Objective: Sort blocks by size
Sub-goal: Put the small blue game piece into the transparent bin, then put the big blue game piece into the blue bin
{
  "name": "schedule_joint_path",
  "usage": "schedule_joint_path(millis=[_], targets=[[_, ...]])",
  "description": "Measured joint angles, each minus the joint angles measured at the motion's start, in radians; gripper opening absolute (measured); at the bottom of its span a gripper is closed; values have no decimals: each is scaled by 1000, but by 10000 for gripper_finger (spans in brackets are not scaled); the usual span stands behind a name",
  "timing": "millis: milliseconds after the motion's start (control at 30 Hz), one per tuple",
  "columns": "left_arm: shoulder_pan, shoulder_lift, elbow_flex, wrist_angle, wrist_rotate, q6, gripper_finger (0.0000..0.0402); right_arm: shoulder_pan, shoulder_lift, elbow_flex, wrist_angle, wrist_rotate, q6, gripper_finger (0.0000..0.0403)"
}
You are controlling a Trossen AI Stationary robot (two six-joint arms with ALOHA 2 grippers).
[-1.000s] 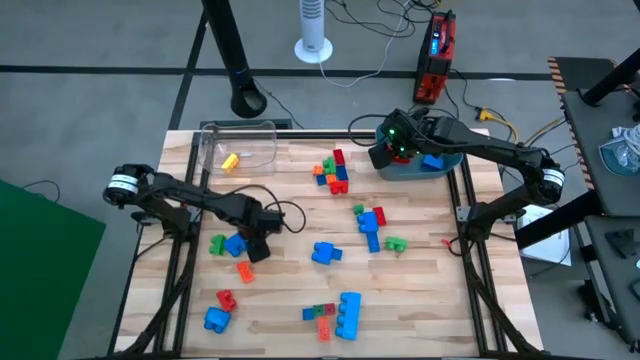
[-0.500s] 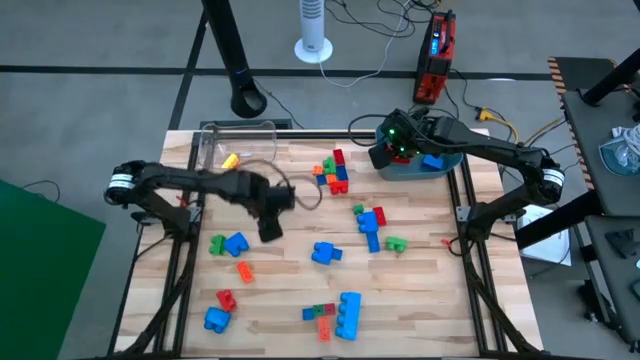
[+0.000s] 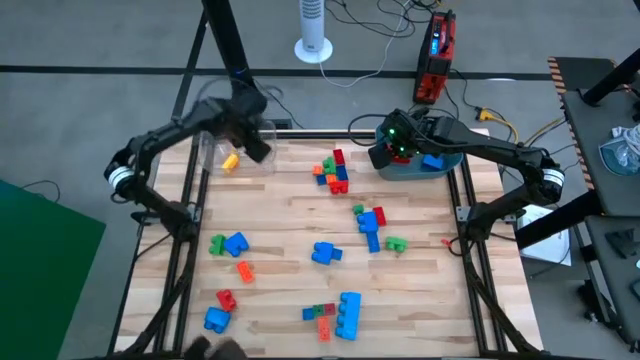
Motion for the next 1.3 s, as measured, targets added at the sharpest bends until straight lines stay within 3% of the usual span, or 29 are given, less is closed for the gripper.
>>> schedule_joint_path(millis=[200, 533, 733, 1033, 1300], targets=[[135, 38, -2, 8, 21, 2, 144, 0, 0, 0, -5, 0, 0, 233], [136, 43, -2, 18, -6, -23, 192, 0, 0, 0, -4, -4, 12, 233], [103, 42, 44, 0, 41, -211, 194, 0, 0, 0, -1, -4, 12, 233], [-70, 41, 258, -35, 50, -648, 191, 0, 0, 0, -1, -4, 11, 233], [-185, 40, 530, -90, 29, -818, 191, 0, 0, 0, -1, -4, 11, 233]])
